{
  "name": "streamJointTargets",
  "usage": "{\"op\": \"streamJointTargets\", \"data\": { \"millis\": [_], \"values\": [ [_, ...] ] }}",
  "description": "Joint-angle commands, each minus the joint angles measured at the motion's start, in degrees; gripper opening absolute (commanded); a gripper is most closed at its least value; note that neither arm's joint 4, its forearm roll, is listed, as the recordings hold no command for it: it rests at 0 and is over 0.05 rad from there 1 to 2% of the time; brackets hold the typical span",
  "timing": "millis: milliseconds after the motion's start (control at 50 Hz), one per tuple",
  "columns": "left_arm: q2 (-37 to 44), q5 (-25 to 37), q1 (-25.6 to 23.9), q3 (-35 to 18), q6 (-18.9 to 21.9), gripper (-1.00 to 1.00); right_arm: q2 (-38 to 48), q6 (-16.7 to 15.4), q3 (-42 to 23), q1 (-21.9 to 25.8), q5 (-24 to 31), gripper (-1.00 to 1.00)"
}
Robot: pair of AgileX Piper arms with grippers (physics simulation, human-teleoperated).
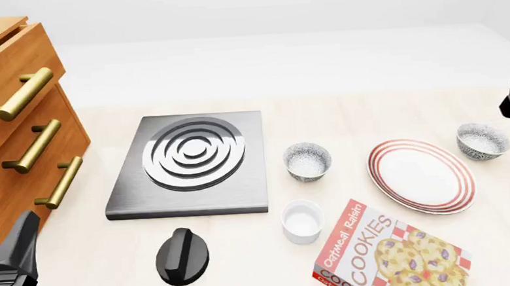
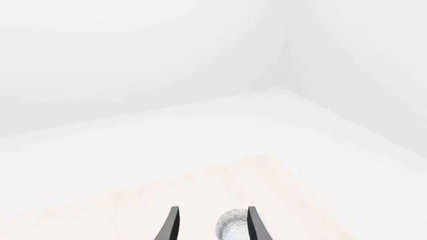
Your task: Pick the akita bowl next to the plate and place it on the plate.
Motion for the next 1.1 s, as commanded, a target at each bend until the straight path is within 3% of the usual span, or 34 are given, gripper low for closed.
{"op": "streamJointTargets", "data": {
  "millis": [20, 1100],
  "values": [
    [0.0, 0.0, 0.0, 0.0, 0.0, 1.00, 0.9, 0.5, -0.6, -1.1, -0.1, 1.00],
    [0.0, 0.0, 0.0, 0.0, 0.0, 1.00, 6.0, 2.4, -3.0, -5.5, -1.3, 1.00]
  ]
}}
